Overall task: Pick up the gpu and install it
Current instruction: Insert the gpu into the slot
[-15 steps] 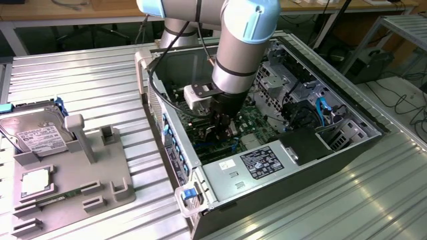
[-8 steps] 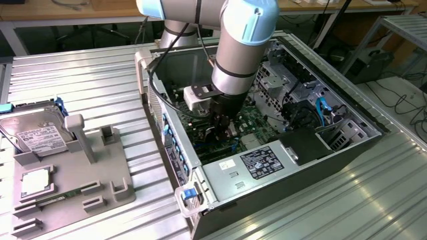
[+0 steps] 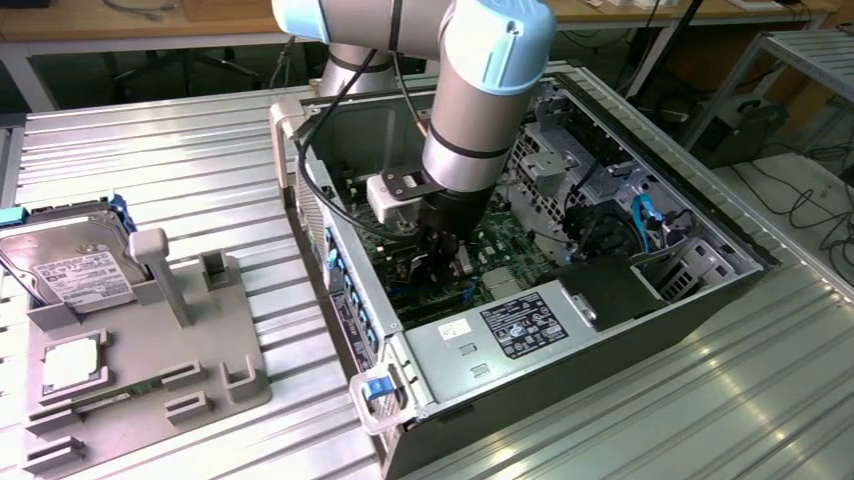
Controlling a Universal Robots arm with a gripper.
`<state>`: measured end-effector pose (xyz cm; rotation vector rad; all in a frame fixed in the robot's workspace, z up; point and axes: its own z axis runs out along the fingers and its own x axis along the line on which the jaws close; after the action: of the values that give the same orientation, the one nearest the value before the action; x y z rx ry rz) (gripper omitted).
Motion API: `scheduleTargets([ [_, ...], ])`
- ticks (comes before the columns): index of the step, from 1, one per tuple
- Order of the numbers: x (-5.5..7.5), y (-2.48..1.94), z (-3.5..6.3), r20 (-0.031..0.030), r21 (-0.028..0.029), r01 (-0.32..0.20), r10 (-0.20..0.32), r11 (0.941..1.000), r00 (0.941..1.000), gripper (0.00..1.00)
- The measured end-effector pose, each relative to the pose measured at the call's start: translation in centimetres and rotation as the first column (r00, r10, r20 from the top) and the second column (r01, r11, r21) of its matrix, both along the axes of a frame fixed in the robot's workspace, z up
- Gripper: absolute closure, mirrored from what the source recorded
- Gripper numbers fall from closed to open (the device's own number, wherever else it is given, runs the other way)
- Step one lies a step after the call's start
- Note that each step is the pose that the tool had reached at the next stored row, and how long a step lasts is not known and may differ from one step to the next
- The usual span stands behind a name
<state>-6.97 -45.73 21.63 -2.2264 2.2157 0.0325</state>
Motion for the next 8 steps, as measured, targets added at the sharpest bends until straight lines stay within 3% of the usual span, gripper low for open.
scheduleTargets([
  [2,0.0,-0.05,0.16,-0.0015,-0.0033,0.000,0.000,1.0000,1.0000,0.71],
  [3,0.0,-0.06,0.37,-0.0022,-0.0048,0.000,0.000,1.0000,1.0000,0.65],
  [4,0.0,-0.05,0.67,-0.0010,-0.0034,0.000,0.000,1.0000,1.0000,0.65],
  [8,0.0,-0.06,2.80,0.0011,-0.0047,0.000,0.000,1.0000,1.0000,0.65],
])
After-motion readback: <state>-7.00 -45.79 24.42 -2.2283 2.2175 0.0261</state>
